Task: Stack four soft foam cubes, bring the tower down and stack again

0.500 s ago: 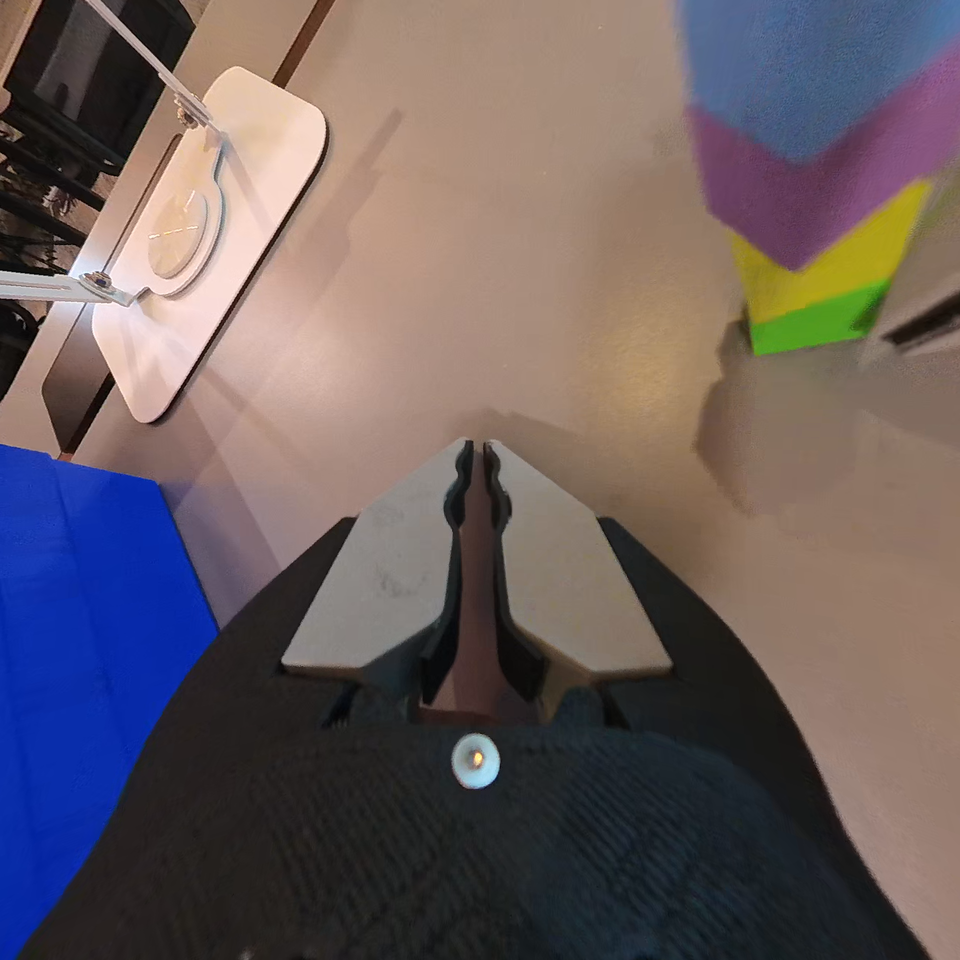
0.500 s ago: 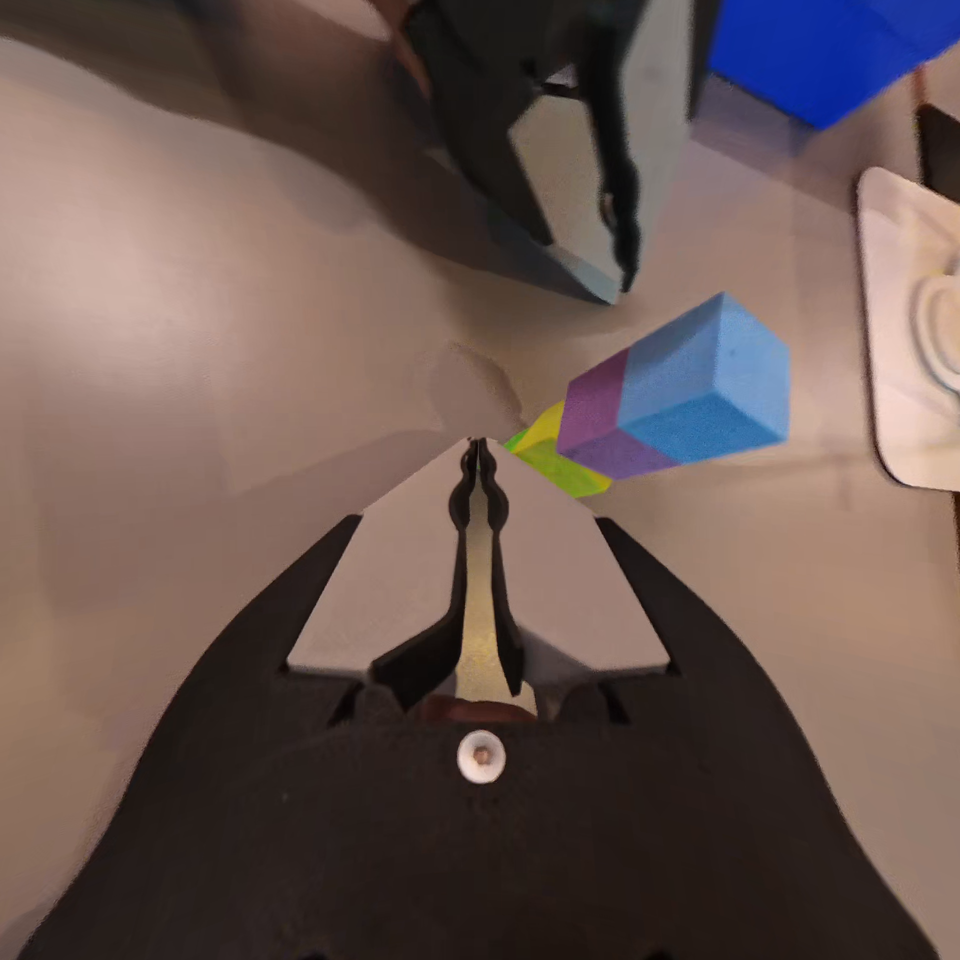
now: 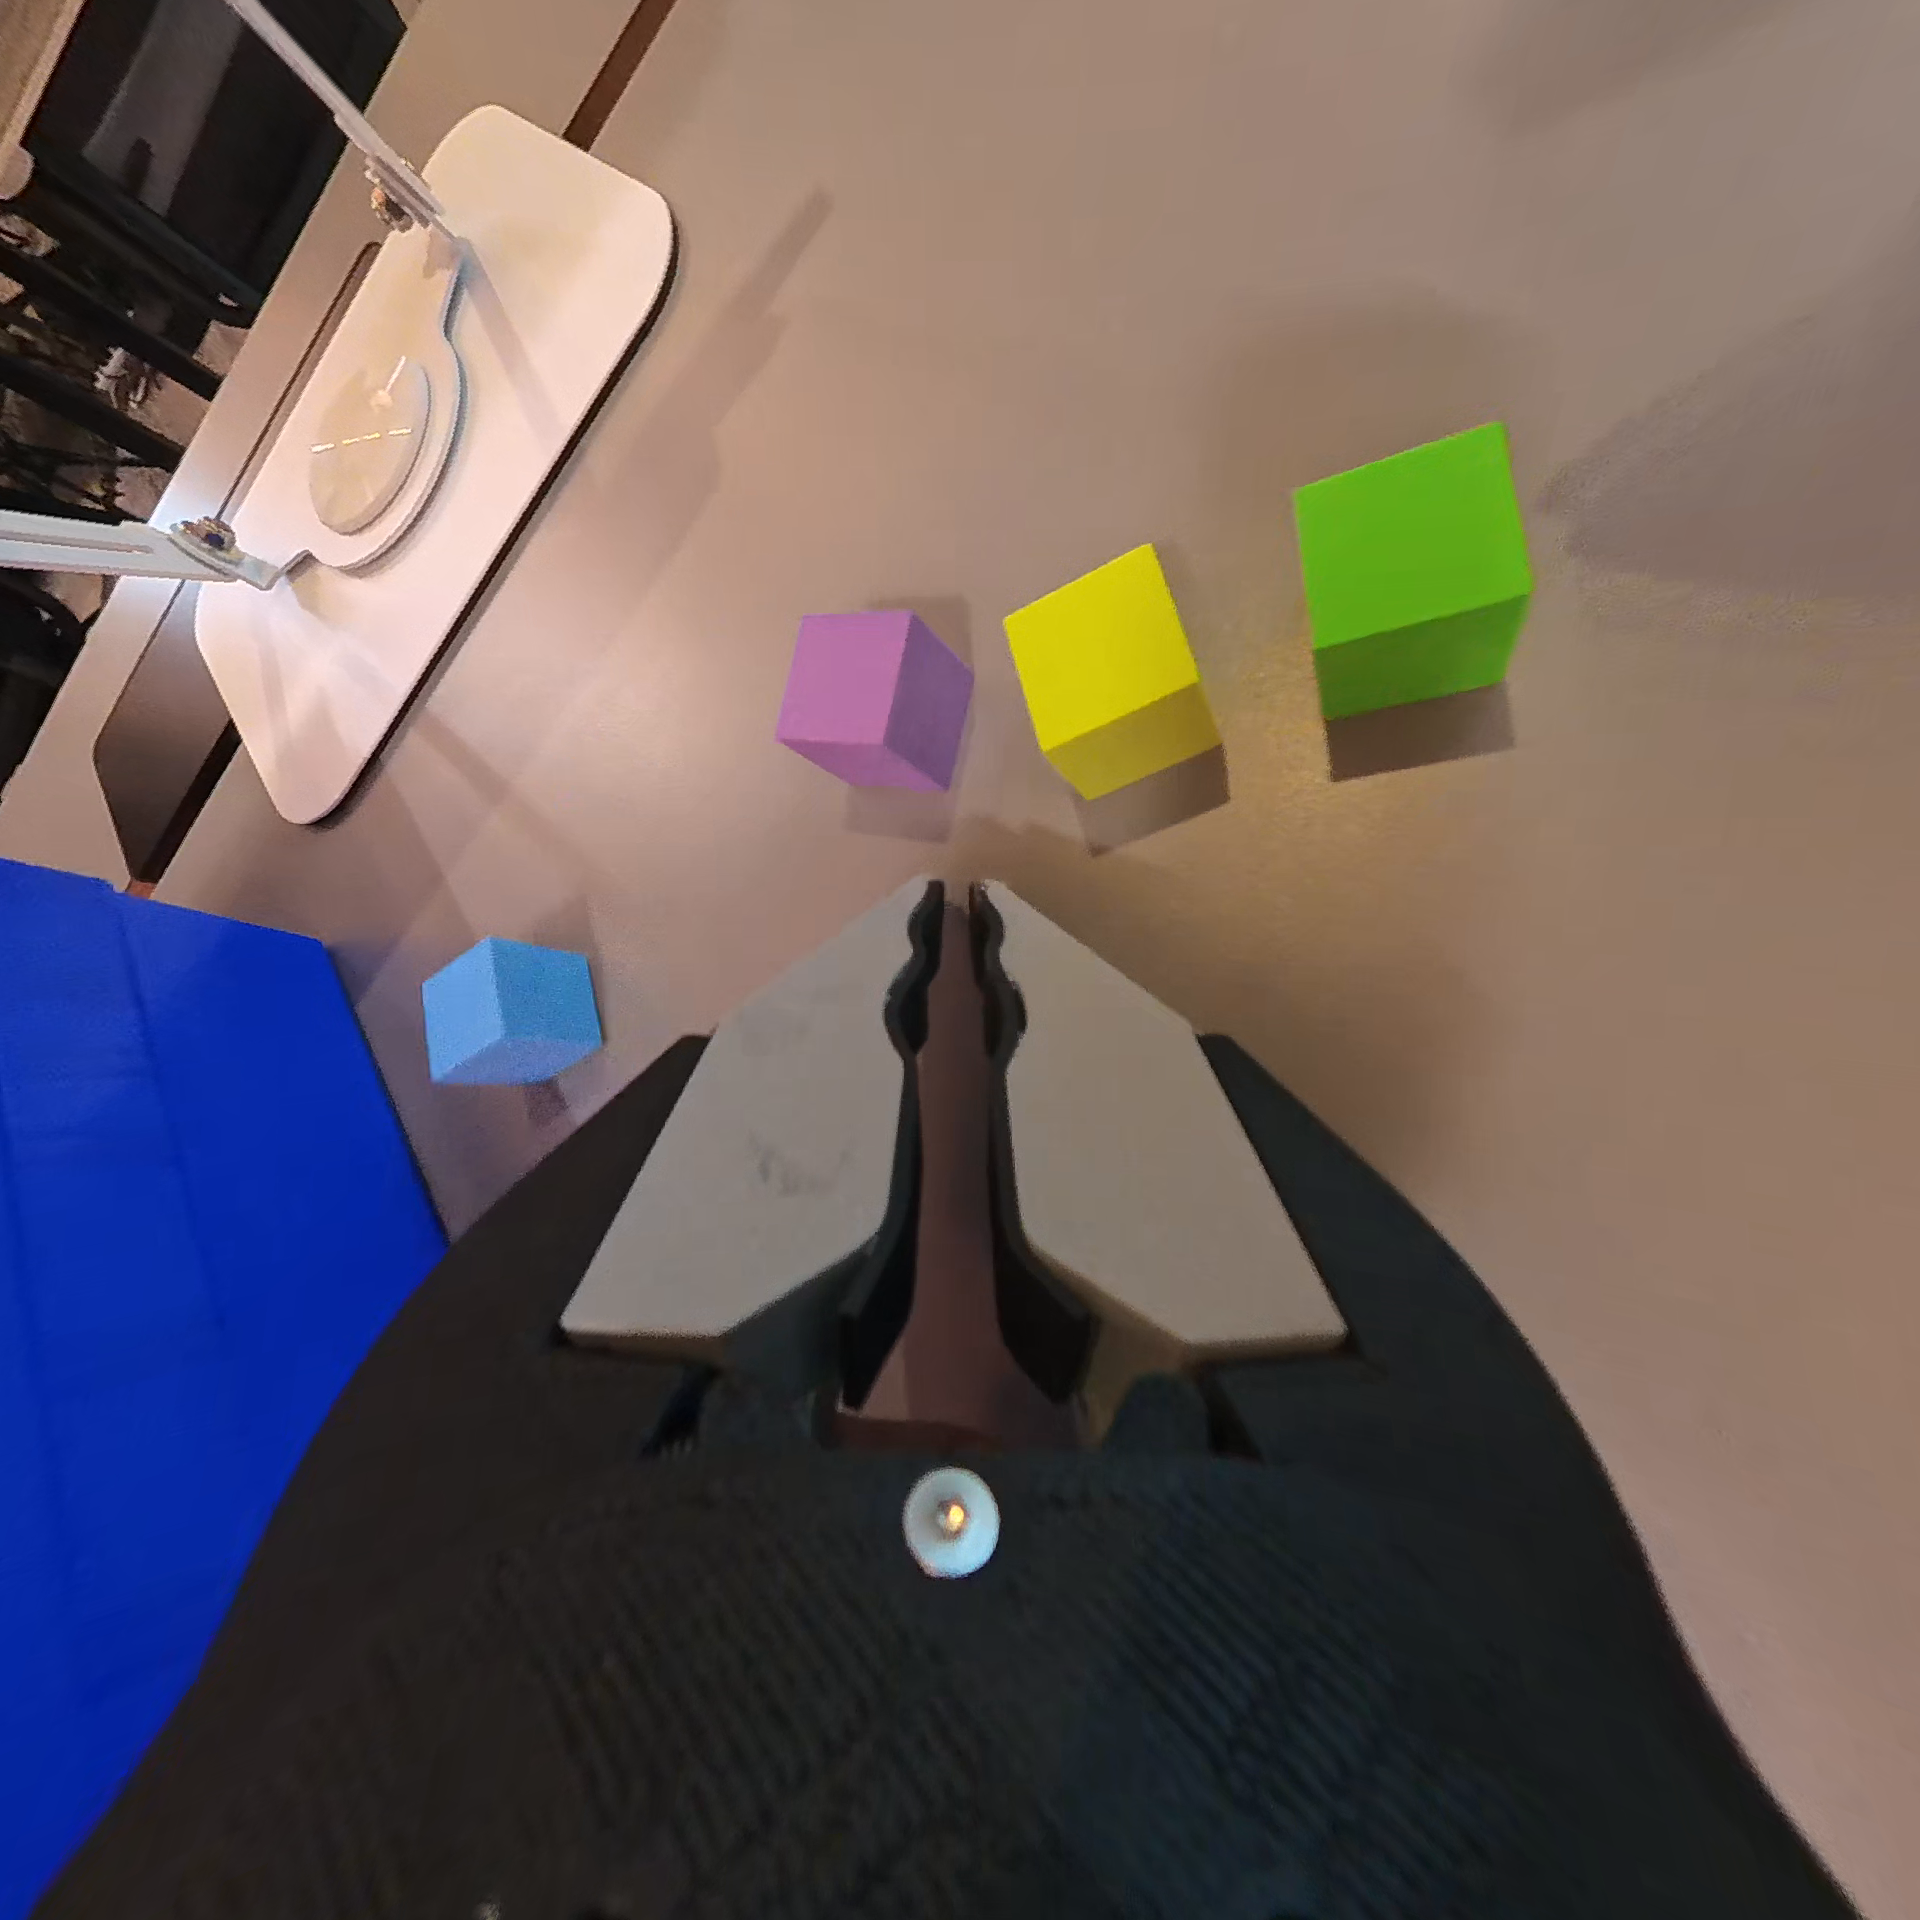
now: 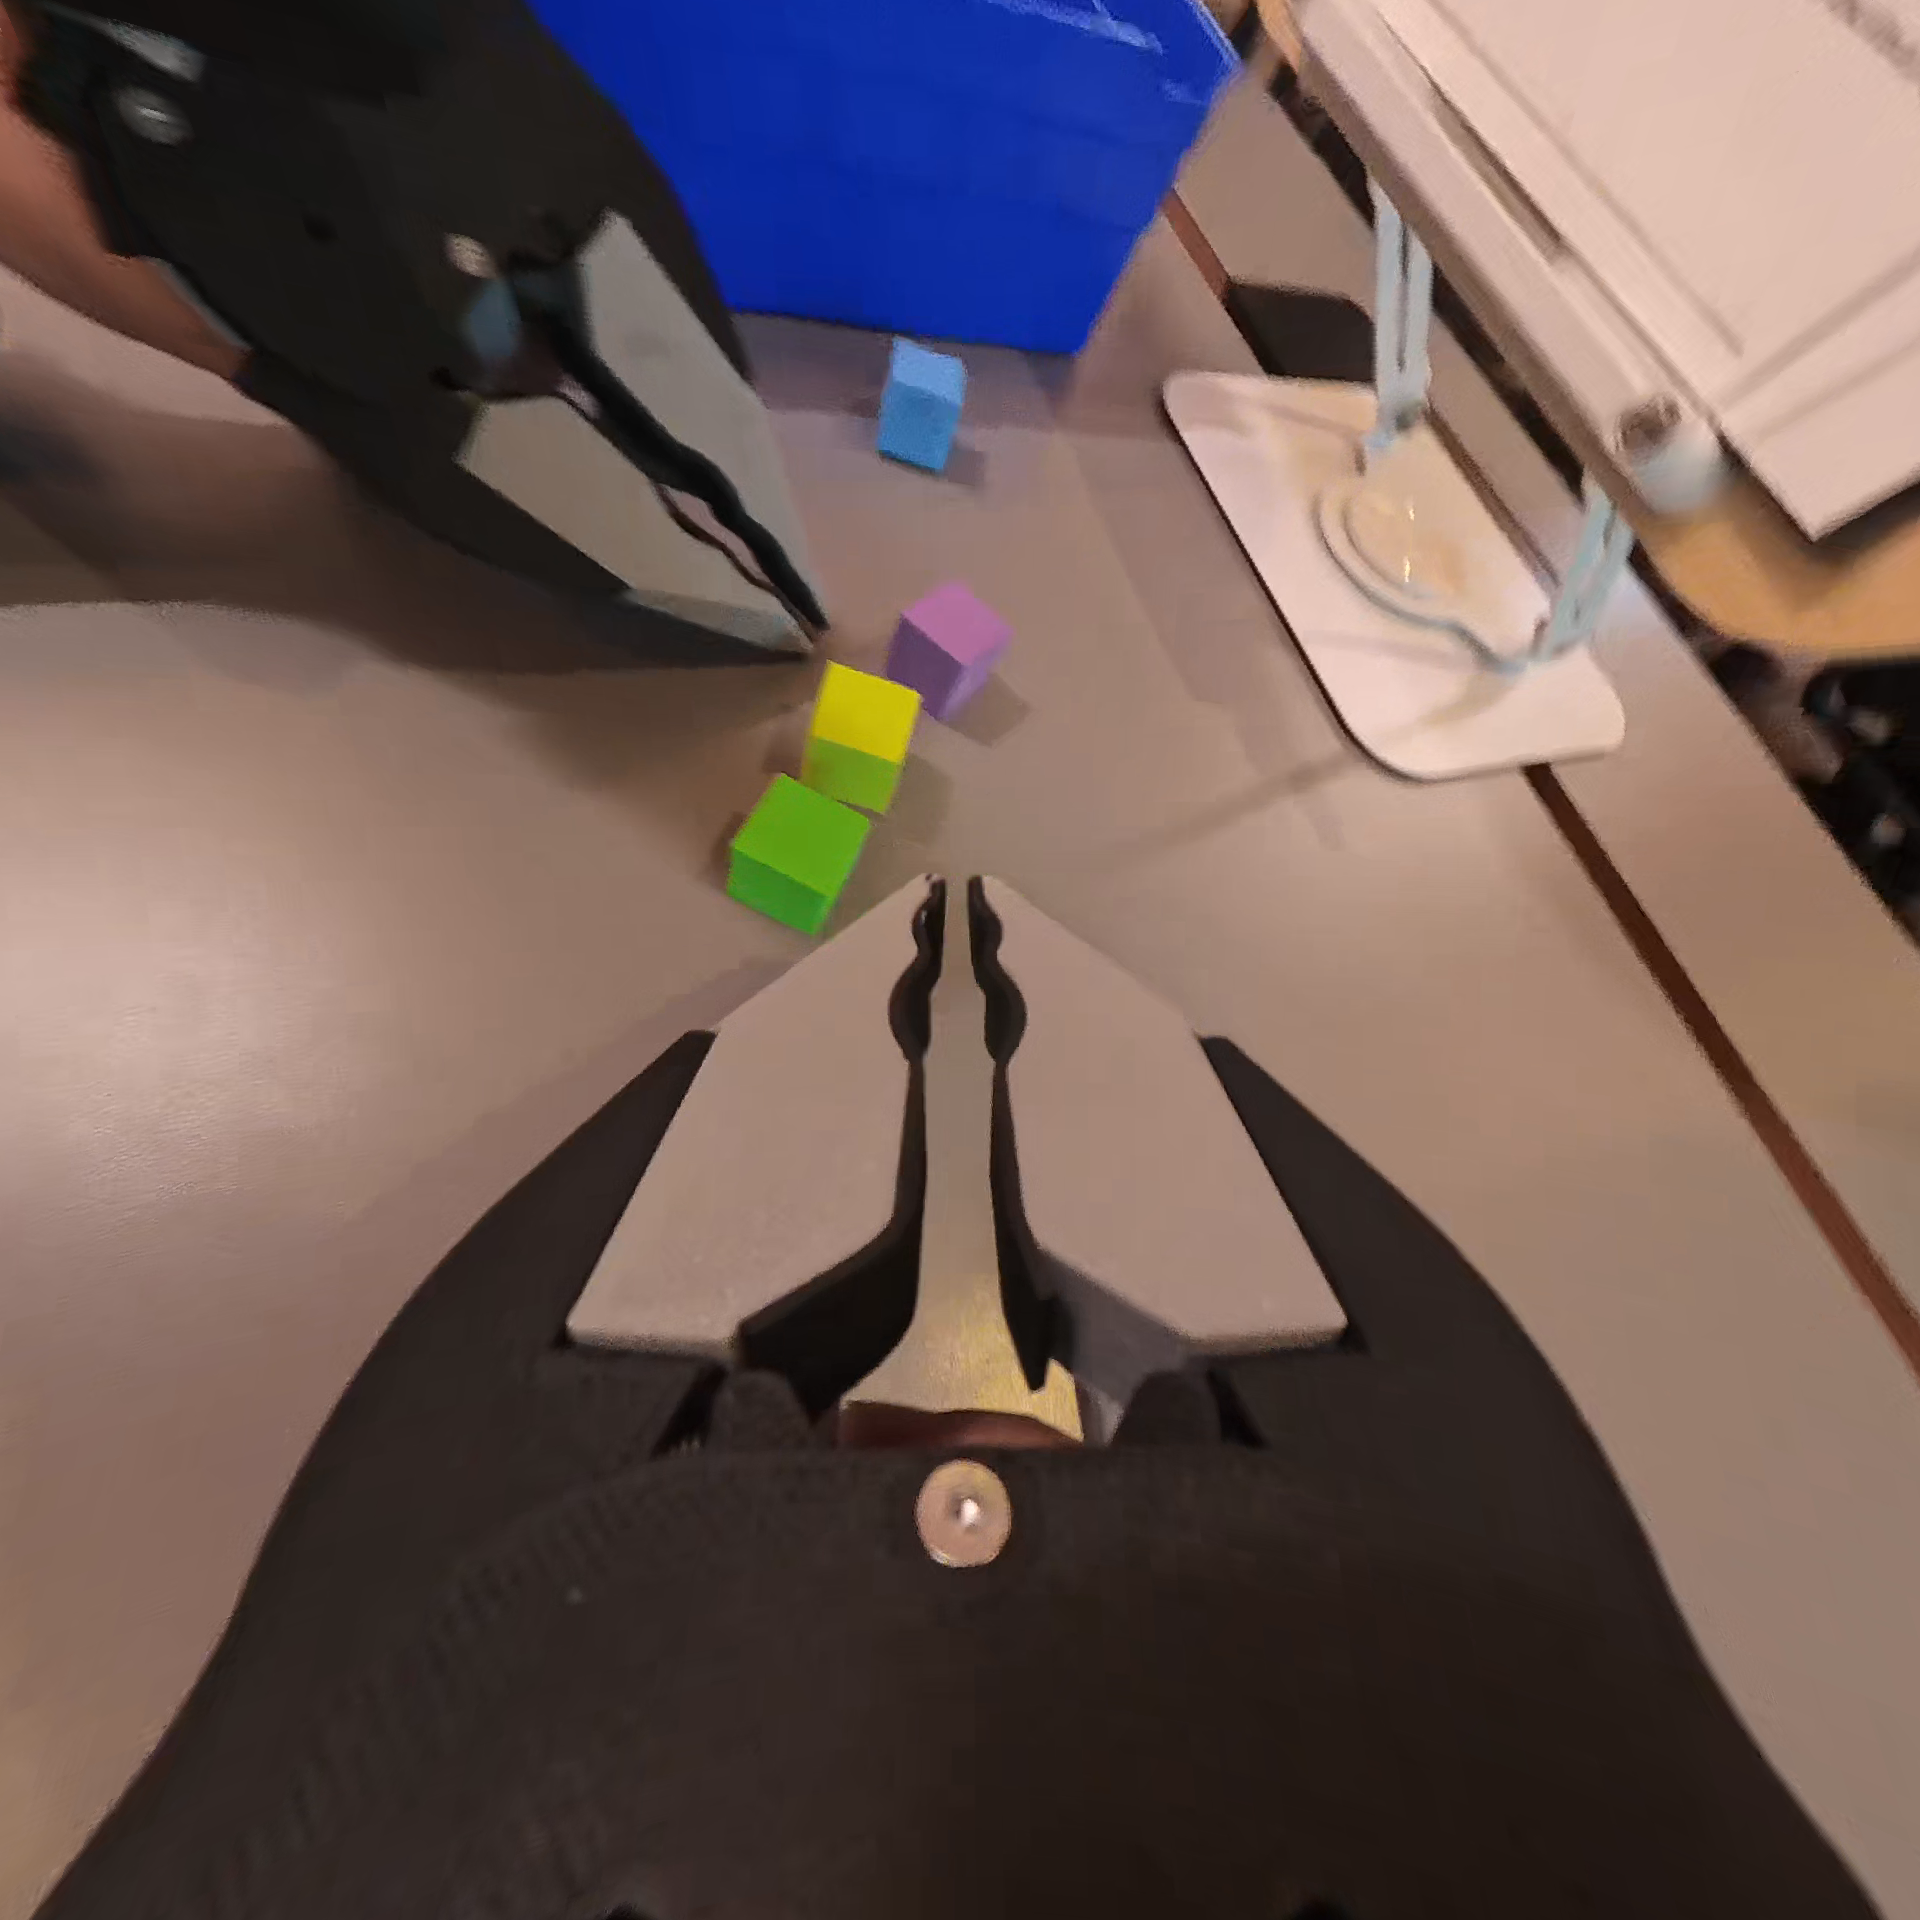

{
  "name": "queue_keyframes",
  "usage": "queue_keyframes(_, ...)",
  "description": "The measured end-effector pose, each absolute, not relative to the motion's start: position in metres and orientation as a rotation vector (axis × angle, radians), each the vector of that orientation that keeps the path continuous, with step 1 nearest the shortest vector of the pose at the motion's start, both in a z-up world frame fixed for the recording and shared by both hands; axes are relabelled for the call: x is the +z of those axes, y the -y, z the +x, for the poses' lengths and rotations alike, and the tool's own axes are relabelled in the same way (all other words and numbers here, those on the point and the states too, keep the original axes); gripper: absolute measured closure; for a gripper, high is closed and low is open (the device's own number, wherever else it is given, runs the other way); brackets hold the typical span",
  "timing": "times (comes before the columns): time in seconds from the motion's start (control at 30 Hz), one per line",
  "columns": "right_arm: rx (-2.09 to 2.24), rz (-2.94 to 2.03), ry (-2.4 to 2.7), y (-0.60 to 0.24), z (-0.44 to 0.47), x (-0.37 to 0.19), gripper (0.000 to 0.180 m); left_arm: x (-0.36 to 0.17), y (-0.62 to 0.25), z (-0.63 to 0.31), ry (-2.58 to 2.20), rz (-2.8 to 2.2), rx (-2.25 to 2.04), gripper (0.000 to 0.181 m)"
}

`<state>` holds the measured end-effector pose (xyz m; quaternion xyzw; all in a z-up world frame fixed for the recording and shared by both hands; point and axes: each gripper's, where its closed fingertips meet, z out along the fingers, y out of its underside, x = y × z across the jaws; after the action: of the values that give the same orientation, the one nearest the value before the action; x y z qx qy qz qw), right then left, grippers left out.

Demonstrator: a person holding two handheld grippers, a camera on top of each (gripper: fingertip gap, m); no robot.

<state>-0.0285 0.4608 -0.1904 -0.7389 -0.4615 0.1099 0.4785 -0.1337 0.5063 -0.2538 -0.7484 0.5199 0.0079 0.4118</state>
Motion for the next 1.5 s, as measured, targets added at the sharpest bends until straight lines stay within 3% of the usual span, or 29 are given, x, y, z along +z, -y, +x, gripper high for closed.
queue_keyframes(0.17, 0.271, -2.076, 0.908, -0.485, 0.015, -0.224, 0.162, -0.251, -0.519, -0.153, -1.183, -1.963, 0.022, 0.167)
queue_keyframes(0.33, 0.358, -2.218, 0.841, -0.488, 0.031, -0.256, 0.134, -0.248, -0.531, -0.176, -0.988, -2.082, -0.054, 0.136)
queue_keyframes(0.4, 0.385, -2.197, 0.817, -0.490, 0.030, -0.255, 0.134, -0.248, -0.535, -0.186, -0.942, -2.108, -0.059, 0.127)
queue_keyframes(0.7, 0.322, -2.184, 0.809, -0.493, 0.031, -0.256, 0.135, -0.248, -0.527, -0.169, -1.042, -2.035, -0.125, 0.129)
queue_keyframes(0.93, 0.324, -2.191, 0.794, -0.494, 0.028, -0.257, 0.127, -0.249, -0.498, -0.132, -1.205, -1.953, -0.257, 0.126)
queue_keyframes(1.5, 0.310, -2.194, 0.778, -0.494, 0.026, -0.257, 0.127, -0.250, -0.489, -0.114, -1.217, -1.928, -0.262, 0.143)
